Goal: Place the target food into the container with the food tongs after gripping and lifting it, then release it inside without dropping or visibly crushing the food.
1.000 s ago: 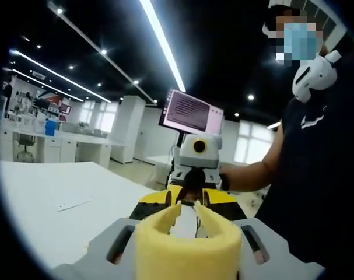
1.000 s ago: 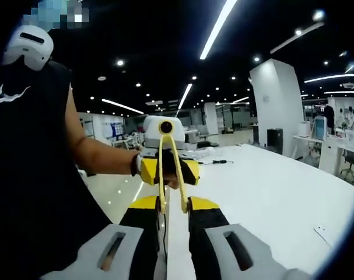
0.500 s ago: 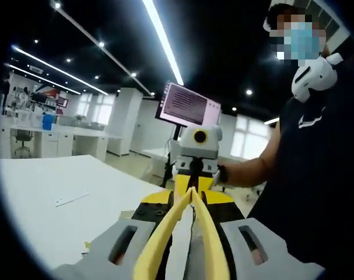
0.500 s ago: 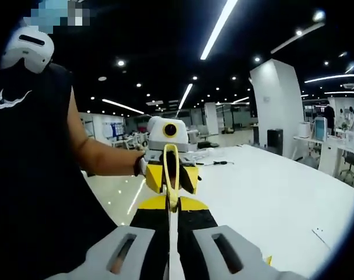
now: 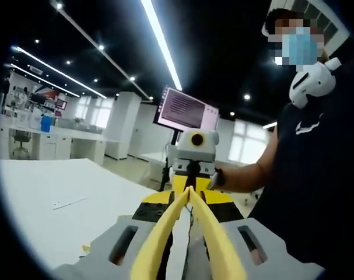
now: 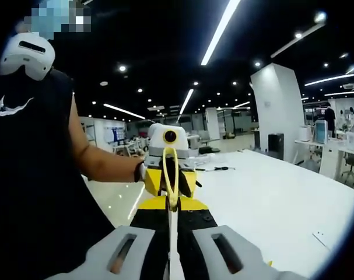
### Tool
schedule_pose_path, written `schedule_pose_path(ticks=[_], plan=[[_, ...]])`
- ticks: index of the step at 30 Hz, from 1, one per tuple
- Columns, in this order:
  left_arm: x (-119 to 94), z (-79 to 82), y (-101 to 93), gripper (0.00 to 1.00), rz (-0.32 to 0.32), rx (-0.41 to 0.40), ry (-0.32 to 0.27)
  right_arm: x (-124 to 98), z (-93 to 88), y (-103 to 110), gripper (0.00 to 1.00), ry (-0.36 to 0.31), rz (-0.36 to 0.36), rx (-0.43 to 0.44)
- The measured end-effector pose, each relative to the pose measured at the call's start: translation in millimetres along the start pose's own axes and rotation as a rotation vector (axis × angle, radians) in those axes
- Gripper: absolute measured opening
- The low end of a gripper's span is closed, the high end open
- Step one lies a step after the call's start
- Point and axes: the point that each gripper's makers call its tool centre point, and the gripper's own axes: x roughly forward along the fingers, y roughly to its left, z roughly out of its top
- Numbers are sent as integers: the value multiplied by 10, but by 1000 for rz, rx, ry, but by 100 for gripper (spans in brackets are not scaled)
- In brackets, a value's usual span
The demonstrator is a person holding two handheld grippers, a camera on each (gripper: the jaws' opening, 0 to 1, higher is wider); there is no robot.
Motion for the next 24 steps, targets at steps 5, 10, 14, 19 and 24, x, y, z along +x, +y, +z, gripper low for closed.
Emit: schedule_pose_path(ticks=[5,10,14,19,24], plan=[[16,33,-50,13,-8,28,-13,-7,20,12,2,-9,4,9],[23,53,-28,15,7,40,-11,-4,23,-18,10,-13,-10,12],[3,78,-5,17,21,43,-19,-17,45,-55,16,-27,-26,14],[-37,89,27,18,29,44,-27,-36,42,-70,18,-54,-29,63],[-27,67,-23,19,20,39,-18,-22,52,-34,14,-46,-25,62]])
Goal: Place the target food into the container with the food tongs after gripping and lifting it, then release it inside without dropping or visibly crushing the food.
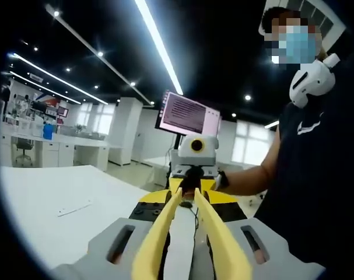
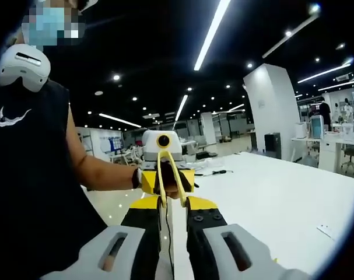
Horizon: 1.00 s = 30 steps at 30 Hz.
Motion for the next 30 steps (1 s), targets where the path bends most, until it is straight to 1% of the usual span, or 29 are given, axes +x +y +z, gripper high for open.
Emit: schedule_pose_path(ticks=[4,8,13,15,16,17,18,20,22,25,27,30], plan=[[15,-30,-21,20,-6,2,14,-1,-8,10,15,19,1,-14],[49,-39,-59,20,-12,25,28,-1,-26,31,15,49,0,-38],[57,-46,-71,21,-15,17,33,-4,-40,32,16,68,-2,-50],[56,-39,-77,19,-14,18,27,-7,-27,26,15,59,-3,-52],[59,-19,-85,18,-14,40,14,-8,-23,29,14,55,-3,-53],[61,-25,-71,17,-2,22,21,-8,-23,17,13,56,-9,-62],[65,-24,-71,17,-1,21,19,-10,-23,12,13,55,-9,-65],[74,-24,-92,18,-9,8,17,-20,-25,25,15,53,7,-43],[79,-32,-101,19,-12,15,21,-24,-36,28,17,57,3,-53],[86,-41,-117,20,-21,12,32,-29,-52,39,18,60,4,-46],[95,-13,-106,21,-19,10,20,-45,-21,17,20,34,-3,-45],[110,9,-60,23,2,21,20,-73,5,-60,23,17,-42,-67]])
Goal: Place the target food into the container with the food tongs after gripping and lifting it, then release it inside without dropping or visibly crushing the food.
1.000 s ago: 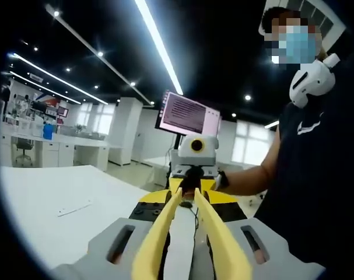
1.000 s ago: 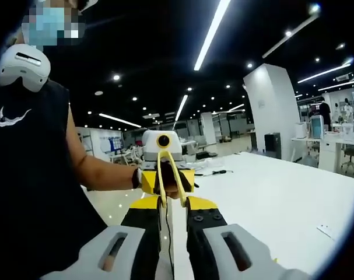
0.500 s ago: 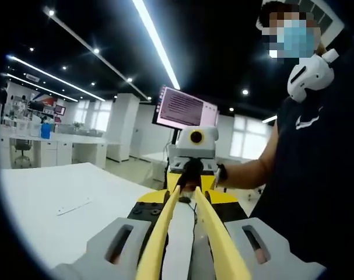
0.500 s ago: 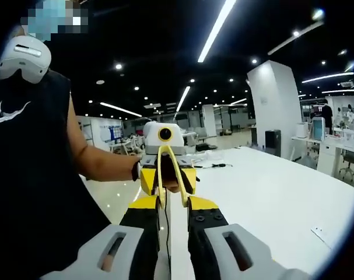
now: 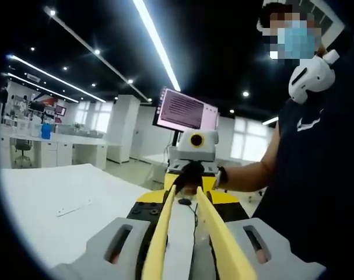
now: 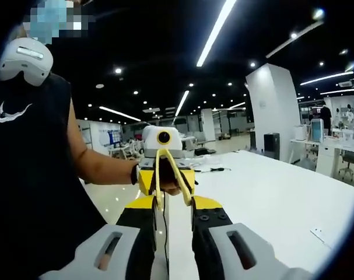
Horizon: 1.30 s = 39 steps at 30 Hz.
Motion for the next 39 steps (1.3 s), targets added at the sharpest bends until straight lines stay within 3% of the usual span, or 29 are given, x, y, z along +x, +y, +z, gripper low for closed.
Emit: schedule_pose_path(ticks=[6,10,16,24,39], plan=[[58,-3,0,22,-1,7,7,-44,-8,1,21,4,-2,0],[65,61,20,20,-6,27,-34,-34,-71,27,17,55,7,-17],[53,-16,59,21,3,30,20,-68,-19,6,16,49,-3,-25],[47,31,63,23,12,28,-5,-52,-37,26,17,73,0,-36],[17,-22,36,20,11,53,-3,-46,-58,54,14,102,-8,-44]])
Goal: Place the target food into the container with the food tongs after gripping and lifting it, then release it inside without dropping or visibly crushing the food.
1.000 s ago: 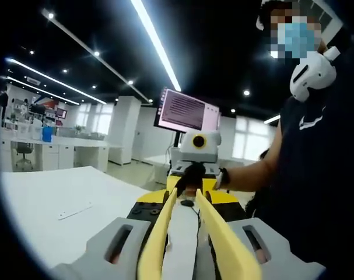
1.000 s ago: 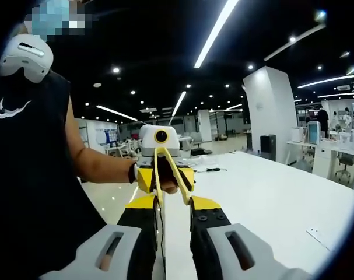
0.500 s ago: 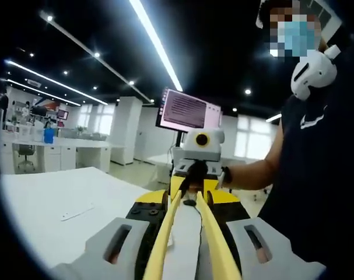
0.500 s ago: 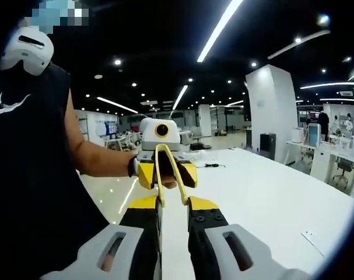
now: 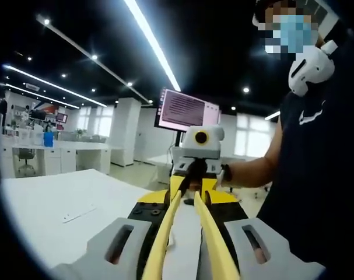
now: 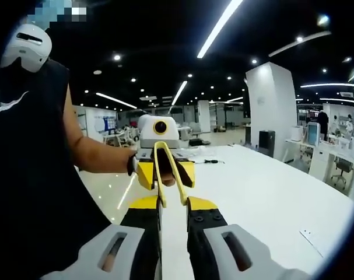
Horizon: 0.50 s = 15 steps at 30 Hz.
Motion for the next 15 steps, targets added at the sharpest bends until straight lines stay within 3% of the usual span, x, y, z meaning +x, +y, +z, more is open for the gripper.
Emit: schedule_pose_path(ticks=[6,15], plan=[[-14,-30,18,21,4,-1,22,-16,40,-13,15,-25,-11,-8],[-30,-9,31,20,8,-7,3,-5,55,-26,15,-36,-9,14]])
